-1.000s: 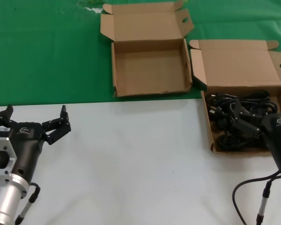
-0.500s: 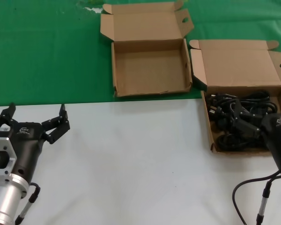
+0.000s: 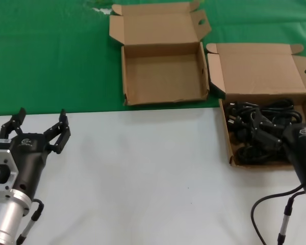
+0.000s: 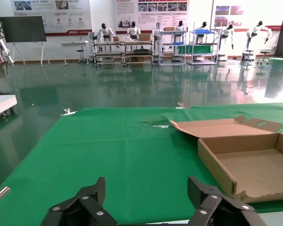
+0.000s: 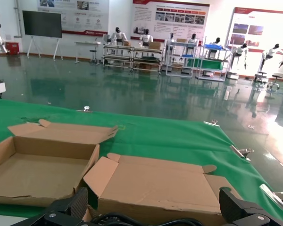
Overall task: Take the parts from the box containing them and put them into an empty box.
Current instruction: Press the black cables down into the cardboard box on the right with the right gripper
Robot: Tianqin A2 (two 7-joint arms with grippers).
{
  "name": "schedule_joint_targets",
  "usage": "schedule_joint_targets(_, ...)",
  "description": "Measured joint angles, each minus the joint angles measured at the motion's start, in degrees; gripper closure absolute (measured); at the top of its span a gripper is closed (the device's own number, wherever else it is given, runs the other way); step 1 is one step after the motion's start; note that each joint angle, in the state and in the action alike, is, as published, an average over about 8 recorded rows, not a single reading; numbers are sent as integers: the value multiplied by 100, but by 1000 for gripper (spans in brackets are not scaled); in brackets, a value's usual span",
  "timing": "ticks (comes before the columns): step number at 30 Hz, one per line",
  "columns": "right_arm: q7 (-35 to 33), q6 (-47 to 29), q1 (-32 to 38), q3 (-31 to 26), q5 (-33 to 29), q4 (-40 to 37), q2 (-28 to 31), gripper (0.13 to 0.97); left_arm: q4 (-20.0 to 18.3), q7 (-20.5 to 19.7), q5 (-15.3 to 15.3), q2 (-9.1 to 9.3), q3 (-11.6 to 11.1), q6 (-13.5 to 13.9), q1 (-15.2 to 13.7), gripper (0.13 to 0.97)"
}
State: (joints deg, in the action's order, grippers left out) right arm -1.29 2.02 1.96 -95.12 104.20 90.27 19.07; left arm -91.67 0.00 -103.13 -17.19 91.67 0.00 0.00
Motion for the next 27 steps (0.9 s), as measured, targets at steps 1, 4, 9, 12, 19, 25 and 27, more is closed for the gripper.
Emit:
schedule_joint_targets(1, -16, 38, 9, -45, 15, -7, 35, 129, 0, 0, 0, 0, 0, 0, 0, 416)
schedule_joint_targets(4, -81, 114, 35, -176, 40, -43, 167, 129, 0, 0, 0, 0, 0, 0, 0, 491)
schedule_joint_targets(9, -144, 9, 90, -353, 31, -140, 565, 129, 0, 0, 0, 0, 0, 0, 0, 592)
schedule_joint_targets(12, -106, -195, 149, -428, 20, -201, 895, 129, 0, 0, 0, 0, 0, 0, 0, 668)
schedule_joint_targets(19, 104, -974, 421, -541, -71, -374, 1722, 129, 0, 0, 0, 0, 0, 0, 0, 743)
schedule_joint_targets(25, 286, -1876, 800, -699, -220, -580, 2416, 129, 0, 0, 0, 0, 0, 0, 0, 845)
schedule_joint_targets(27, 251, -2223, 972, -753, -276, -679, 2614, 129, 0, 0, 0, 0, 0, 0, 0, 879)
